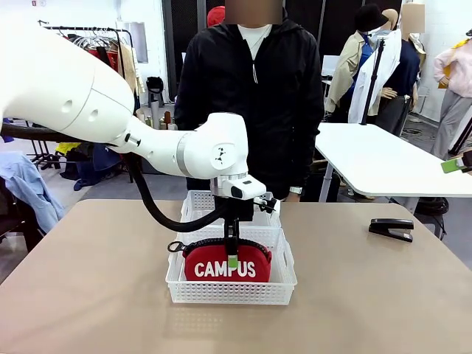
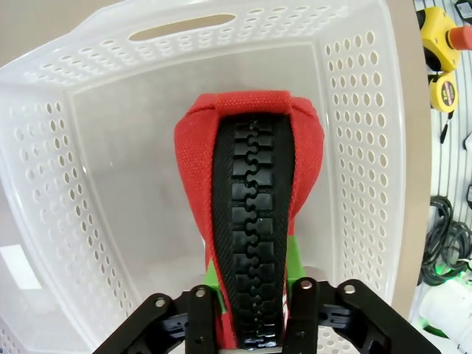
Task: Distribute items into two baskets.
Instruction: Place the picked Pencil pouch into the Organizing basket as instructed by the person.
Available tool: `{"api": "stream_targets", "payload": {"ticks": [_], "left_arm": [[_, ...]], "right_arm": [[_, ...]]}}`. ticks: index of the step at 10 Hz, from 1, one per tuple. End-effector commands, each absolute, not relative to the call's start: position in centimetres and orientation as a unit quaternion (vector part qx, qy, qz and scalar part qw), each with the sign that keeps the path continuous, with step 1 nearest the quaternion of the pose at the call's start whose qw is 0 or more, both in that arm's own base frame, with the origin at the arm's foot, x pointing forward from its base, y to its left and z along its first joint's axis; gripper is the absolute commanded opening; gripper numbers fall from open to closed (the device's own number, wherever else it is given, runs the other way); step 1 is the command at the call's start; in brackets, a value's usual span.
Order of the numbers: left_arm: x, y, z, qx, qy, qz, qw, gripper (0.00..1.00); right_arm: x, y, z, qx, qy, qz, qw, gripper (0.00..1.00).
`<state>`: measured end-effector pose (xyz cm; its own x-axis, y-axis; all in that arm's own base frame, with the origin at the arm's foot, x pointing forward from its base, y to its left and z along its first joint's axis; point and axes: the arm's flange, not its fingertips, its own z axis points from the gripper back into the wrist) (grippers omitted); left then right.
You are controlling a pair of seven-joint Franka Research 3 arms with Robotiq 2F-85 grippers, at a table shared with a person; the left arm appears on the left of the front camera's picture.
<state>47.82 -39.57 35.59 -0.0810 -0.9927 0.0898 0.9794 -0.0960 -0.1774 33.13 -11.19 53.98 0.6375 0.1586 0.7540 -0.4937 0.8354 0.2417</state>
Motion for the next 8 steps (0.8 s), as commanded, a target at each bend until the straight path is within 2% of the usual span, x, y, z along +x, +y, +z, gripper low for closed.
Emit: {"api": "stream_targets", "payload": {"ticks": [1, 5, 8], "left_arm": [[47.0, -38.6, 35.9, -0.091, 0.035, -0.736, 0.67, 0.98], [47.2, -37.8, 39.3, -0.08, 0.03, -0.721, 0.688, 1.0], [45.9, -38.1, 41.2, -0.041, 0.019, -0.728, 0.684, 1.0]], "right_arm": [[33.2, -11.2, 54.1, 0.225, -0.387, 0.188, 0.874, 1.0], [33.2, -11.2, 54.1, 0.225, -0.387, 0.188, 0.874, 1.0], [33.2, -11.2, 54.1, 0.225, -0.387, 0.188, 0.874, 1.0]]}}
